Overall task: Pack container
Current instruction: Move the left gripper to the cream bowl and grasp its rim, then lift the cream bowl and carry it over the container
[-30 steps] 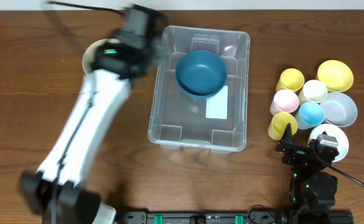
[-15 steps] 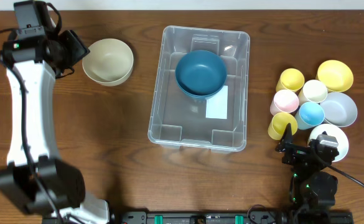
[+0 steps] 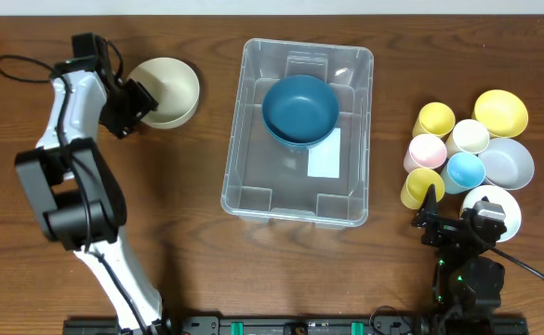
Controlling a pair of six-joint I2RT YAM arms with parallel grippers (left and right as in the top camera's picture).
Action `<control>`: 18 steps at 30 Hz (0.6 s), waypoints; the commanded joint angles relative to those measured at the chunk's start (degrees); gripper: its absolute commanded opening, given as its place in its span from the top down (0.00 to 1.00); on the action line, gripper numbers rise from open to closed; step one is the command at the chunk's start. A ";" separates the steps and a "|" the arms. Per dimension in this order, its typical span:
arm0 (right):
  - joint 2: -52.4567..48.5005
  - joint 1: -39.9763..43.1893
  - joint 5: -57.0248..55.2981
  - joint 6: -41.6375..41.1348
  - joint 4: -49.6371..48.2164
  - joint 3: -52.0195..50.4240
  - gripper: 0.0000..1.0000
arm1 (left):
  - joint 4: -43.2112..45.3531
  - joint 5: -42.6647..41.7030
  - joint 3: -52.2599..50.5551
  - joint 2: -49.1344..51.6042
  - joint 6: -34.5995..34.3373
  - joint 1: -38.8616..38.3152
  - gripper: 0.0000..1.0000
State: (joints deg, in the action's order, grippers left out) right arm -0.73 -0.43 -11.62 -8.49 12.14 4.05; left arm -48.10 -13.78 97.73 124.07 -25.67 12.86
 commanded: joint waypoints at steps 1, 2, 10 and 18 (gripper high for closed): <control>0.09 0.48 -0.37 0.44 0.11 -0.13 0.01 | 0.68 -0.61 -0.26 1.64 -0.15 0.26 0.43; 0.09 0.48 -0.37 0.44 0.11 -0.13 0.01 | 0.85 -0.61 -0.26 1.68 -0.17 0.26 0.55; 0.09 0.48 -0.37 0.44 0.11 -0.13 0.01 | 0.76 -0.59 -0.20 -2.43 -0.13 1.68 0.94; 0.09 0.48 -0.37 0.44 0.11 -0.13 0.01 | -2.71 -0.61 -0.20 -16.22 0.09 1.57 0.94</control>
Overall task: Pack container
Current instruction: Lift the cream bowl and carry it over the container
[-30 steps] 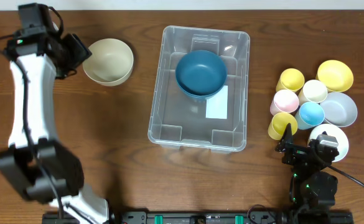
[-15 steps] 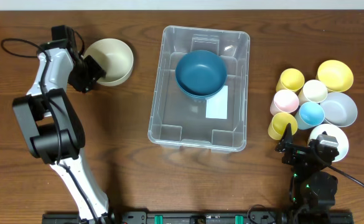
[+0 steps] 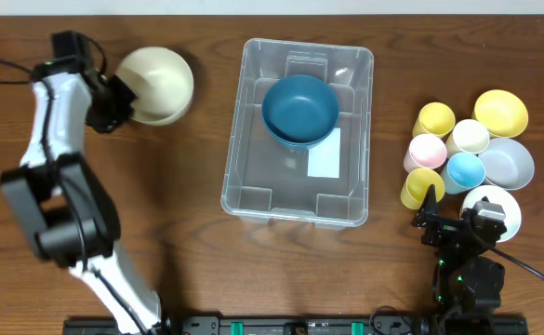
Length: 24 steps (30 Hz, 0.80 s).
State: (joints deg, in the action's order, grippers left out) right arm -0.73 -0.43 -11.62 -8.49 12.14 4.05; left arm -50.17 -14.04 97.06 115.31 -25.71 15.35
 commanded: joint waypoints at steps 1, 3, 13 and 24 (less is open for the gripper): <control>0.09 0.48 -0.37 0.44 0.11 -0.13 0.01 | -1.07 -0.33 0.48 -9.88 0.13 -1.73 0.94; 0.09 0.48 -0.37 0.44 0.11 -0.13 0.01 | -1.44 -0.33 0.48 -14.25 0.39 -4.04 0.94; 0.09 0.48 -0.37 0.44 0.11 -0.13 0.01 | -0.13 12.11 0.46 -23.23 1.03 -25.99 0.94; 0.09 0.48 -0.37 0.44 0.11 -0.13 0.01 | 4.55 15.45 0.46 -14.19 0.96 -38.36 0.94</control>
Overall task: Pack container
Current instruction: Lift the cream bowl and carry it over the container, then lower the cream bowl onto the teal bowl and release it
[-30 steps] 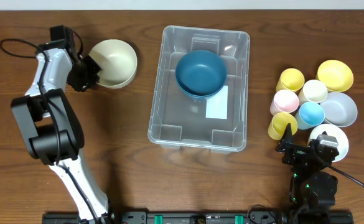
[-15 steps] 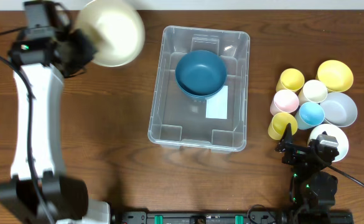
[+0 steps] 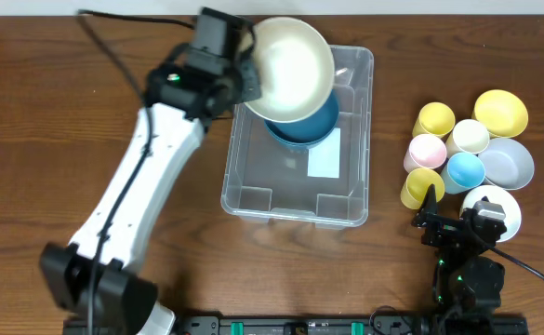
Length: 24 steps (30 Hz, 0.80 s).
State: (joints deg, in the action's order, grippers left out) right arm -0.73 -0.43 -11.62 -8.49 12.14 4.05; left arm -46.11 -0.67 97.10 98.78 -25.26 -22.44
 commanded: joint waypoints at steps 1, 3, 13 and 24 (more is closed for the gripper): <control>0.09 0.48 -0.37 0.44 0.11 -0.13 0.01 | 0.72 2.08 0.42 3.32 0.50 -0.79 0.94; 0.09 0.48 -0.37 0.44 0.11 -0.13 0.01 | 1.03 2.03 0.42 4.94 0.50 -0.79 0.94; 0.09 0.48 -0.37 0.44 0.11 -0.13 0.01 | 3.82 1.79 0.44 4.52 0.85 -0.31 0.40; 0.09 0.48 -0.37 0.44 0.11 -0.13 0.01 | -2.71 1.79 0.44 -2.84 1.18 15.37 0.40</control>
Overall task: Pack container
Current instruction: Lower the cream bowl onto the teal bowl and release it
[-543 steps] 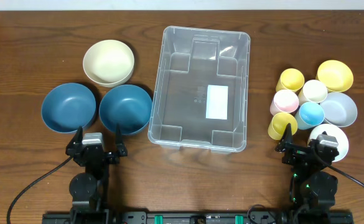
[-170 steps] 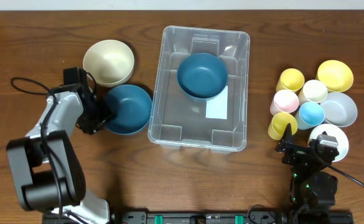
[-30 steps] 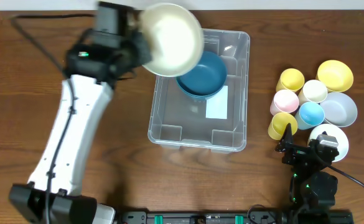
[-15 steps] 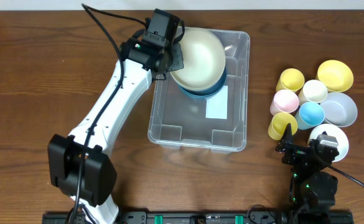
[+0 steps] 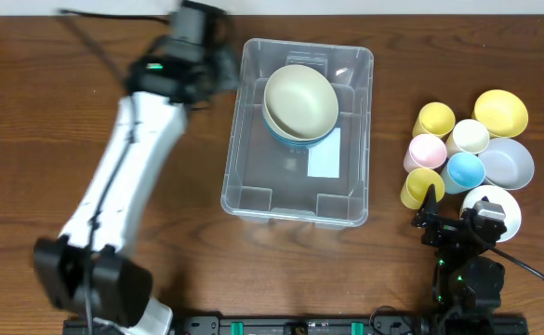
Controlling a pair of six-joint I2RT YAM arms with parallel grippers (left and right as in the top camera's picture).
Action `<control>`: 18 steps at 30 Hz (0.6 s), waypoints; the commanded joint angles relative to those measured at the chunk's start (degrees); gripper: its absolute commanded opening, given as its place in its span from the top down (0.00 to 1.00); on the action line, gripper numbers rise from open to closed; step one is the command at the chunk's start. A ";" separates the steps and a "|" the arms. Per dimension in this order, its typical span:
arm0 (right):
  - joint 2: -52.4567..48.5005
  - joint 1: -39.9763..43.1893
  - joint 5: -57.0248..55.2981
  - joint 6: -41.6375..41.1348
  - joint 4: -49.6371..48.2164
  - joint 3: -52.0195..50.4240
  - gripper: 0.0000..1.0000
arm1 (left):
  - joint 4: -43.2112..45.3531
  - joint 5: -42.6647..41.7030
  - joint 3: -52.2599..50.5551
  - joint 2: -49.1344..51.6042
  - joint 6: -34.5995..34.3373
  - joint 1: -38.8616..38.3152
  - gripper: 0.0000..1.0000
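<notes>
The clear plastic container (image 5: pixel 244 140) stands mid-table. Inside its far half a cream bowl (image 5: pixel 300 100) sits nested in a blue bowl (image 5: pixel 299 138), of which only the rim shows. My left gripper (image 5: pixel 223 67) is just outside the container's far-left corner, blurred by motion and apart from the bowl, with nothing in it. My right gripper (image 5: pixel 429 220) rests low at the front right, beside a yellow cup (image 5: pixel 420 186) and a white bowl (image 5: pixel 497 207); its fingers are too small to read.
A white label (image 5: pixel 325 160) lies on the container floor. At the right stand several cups and bowls: yellow cup (image 5: pixel 434 118), pink cup (image 5: pixel 427 151), cream cup (image 5: pixel 471 136), blue cup (image 5: pixel 465 170), yellow bowl (image 5: pixel 501 112), grey bowl (image 5: pixel 510 162).
The cream bowl was held tilted over the container's far end; it now sits in the blue bowl. My left gripper has let go and is now left of the container. The right arm is unchanged.
My left gripper was at the cream bowl on the table's far left, then had it tipped up there. Later it held the bowl over the container above the blue bowl. Now the bowl is nested inside and the gripper is clear of it.
</notes>
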State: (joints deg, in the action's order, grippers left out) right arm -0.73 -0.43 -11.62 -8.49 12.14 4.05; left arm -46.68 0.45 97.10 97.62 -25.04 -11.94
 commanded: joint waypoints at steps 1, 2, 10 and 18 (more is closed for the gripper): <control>0.09 0.48 -0.37 0.44 0.11 -0.13 0.01 | -3.48 0.66 0.44 -1.73 0.96 6.69 0.40; 0.09 0.48 -0.37 0.44 0.11 -0.13 0.01 | -5.16 0.61 0.42 -1.73 0.96 8.55 0.40; 0.09 0.48 -0.37 0.44 0.11 -0.13 0.01 | -10.01 -7.82 0.39 -1.62 2.29 12.07 0.57; 0.09 0.48 -0.37 0.44 0.11 -0.13 0.01 | -6.49 -12.70 0.33 -1.29 2.49 2.29 0.58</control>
State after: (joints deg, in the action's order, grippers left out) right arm -0.73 -0.43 -11.62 -8.49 12.14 4.05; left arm -53.84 -9.78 97.12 96.01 -23.70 -5.91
